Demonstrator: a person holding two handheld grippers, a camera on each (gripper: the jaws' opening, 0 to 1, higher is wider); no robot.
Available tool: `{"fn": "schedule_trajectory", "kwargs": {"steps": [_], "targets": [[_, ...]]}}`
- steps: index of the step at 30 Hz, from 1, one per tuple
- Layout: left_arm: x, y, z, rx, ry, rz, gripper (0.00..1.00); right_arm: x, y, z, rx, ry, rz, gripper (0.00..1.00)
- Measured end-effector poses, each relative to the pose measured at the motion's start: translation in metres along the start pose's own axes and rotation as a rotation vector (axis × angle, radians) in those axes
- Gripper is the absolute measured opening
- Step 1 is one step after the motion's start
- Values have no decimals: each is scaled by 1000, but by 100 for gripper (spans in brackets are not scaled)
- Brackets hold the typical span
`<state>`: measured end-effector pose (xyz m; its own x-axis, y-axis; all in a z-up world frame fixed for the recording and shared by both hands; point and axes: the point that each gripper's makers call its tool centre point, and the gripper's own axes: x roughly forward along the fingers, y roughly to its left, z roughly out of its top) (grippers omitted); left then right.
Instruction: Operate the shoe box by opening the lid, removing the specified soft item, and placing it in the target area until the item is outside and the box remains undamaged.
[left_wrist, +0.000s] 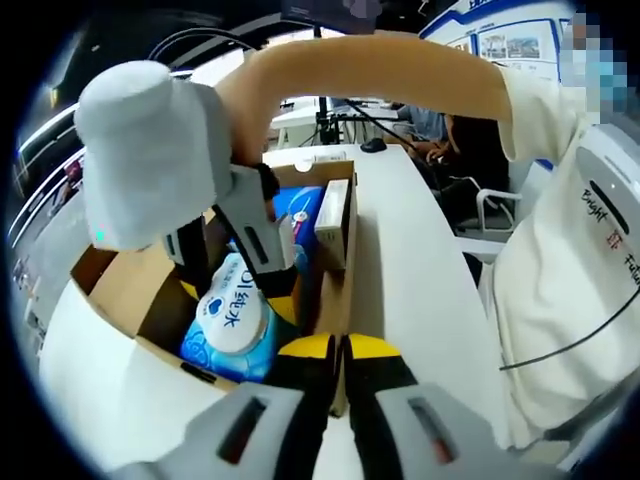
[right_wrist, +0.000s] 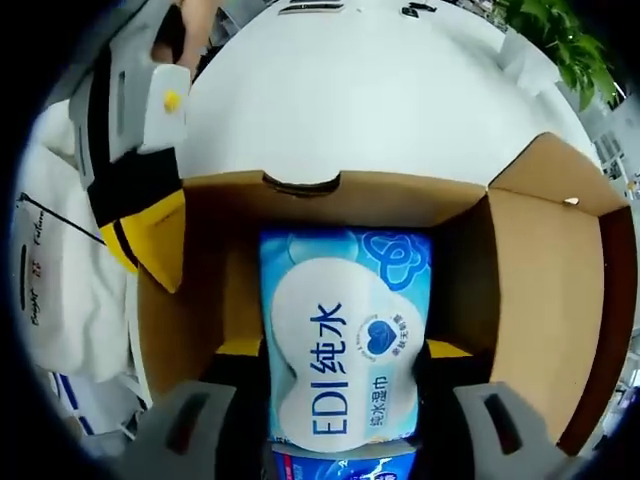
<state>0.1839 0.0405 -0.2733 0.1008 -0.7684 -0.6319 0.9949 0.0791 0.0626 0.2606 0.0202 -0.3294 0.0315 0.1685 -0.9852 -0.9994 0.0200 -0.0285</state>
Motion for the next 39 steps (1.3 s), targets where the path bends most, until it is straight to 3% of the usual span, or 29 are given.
{"fn": "schedule_trajectory", "kwargs": {"steps": [8,18,22,31,39], "targets": [[0,1,2,6,-13,16,4,15,3,-5,1,76,-40,68],[0,0,1,8,-4,6,3,18,8,-4,-18,48,-49,71],[0,-1,1,4,2,0,3,17,9,-5,-24,-16,-50,71],[-1,-1,0,-8,6,3,3,20,13,-6,15,86,-17,71],[-1,0,0,-10,8,1,3,21,12,-6,30,116,1,70]]}}
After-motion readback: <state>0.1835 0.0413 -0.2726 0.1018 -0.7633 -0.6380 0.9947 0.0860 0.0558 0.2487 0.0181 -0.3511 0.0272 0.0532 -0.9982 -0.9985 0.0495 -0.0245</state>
